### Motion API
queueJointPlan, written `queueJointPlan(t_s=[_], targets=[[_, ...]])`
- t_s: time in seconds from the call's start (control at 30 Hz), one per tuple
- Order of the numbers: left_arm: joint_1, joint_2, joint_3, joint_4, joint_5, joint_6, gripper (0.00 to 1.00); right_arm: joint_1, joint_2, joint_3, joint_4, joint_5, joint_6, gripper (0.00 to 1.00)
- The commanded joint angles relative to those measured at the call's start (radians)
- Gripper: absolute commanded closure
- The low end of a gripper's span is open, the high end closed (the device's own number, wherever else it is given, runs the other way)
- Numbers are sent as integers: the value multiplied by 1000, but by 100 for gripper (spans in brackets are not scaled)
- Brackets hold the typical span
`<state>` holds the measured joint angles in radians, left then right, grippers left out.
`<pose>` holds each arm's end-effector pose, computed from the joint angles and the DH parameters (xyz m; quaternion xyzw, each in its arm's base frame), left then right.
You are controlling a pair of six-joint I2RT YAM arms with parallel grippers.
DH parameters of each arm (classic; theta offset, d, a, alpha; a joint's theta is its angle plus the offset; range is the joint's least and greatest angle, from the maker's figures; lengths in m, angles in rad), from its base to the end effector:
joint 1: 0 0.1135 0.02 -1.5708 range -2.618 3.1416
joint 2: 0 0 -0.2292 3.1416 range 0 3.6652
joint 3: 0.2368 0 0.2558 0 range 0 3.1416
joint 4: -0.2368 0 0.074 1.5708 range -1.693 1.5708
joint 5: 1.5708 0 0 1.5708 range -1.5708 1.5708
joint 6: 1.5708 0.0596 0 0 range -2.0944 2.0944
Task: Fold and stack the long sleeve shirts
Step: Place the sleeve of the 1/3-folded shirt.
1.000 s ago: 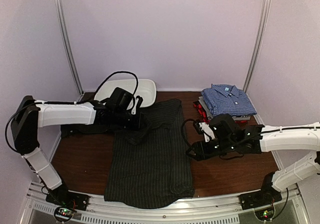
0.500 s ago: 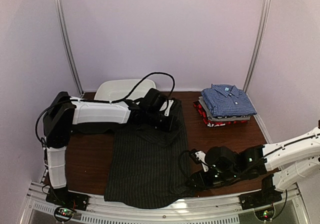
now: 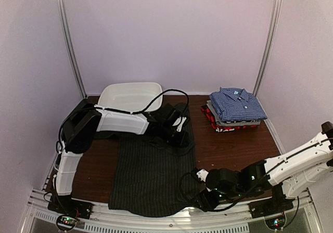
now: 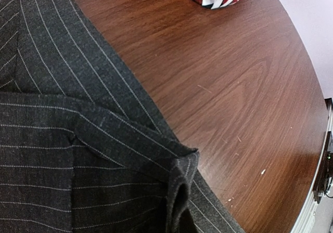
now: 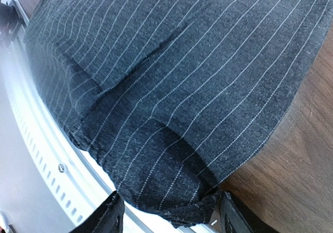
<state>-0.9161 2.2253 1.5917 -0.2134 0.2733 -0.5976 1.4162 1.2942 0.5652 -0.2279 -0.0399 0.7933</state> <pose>0.2810 -0.3925 0.0980 0.1945 0.9071 -0.3335 0.1675 0.0377 0.2570 0.1039 -0.2978 0.9054 0.2784 0.1188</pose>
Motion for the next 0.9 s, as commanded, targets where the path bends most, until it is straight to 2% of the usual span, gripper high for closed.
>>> queueJointPlan(t_s=[0.0, 0.1, 0.2, 0.3, 0.47, 0.57, 0.73, 0.87], targets=[[5, 36, 39, -39, -13, 27, 100, 36, 41, 42, 16, 72, -47, 40], [4, 60, 50, -59, -21, 29, 100, 44, 57, 75, 9, 92, -50, 59], [5, 83, 58, -76, -29, 29, 100, 45, 51, 111, -18, 95, -29, 86], [6, 104, 67, -95, -39, 31, 100, 45, 27, 157, -69, 58, 13, 100], [8, 139, 94, -127, -49, 44, 100, 44, -26, 205, -139, -51, 72, 100], [9, 148, 99, -132, -54, 47, 100, 44, -55, 206, -169, -106, 108, 94], [11, 152, 96, -132, -54, 51, 100, 45, -101, 191, -229, -169, 151, 80], [11, 151, 100, -134, -46, 56, 100, 45, -140, 199, -276, -116, 153, 61]])
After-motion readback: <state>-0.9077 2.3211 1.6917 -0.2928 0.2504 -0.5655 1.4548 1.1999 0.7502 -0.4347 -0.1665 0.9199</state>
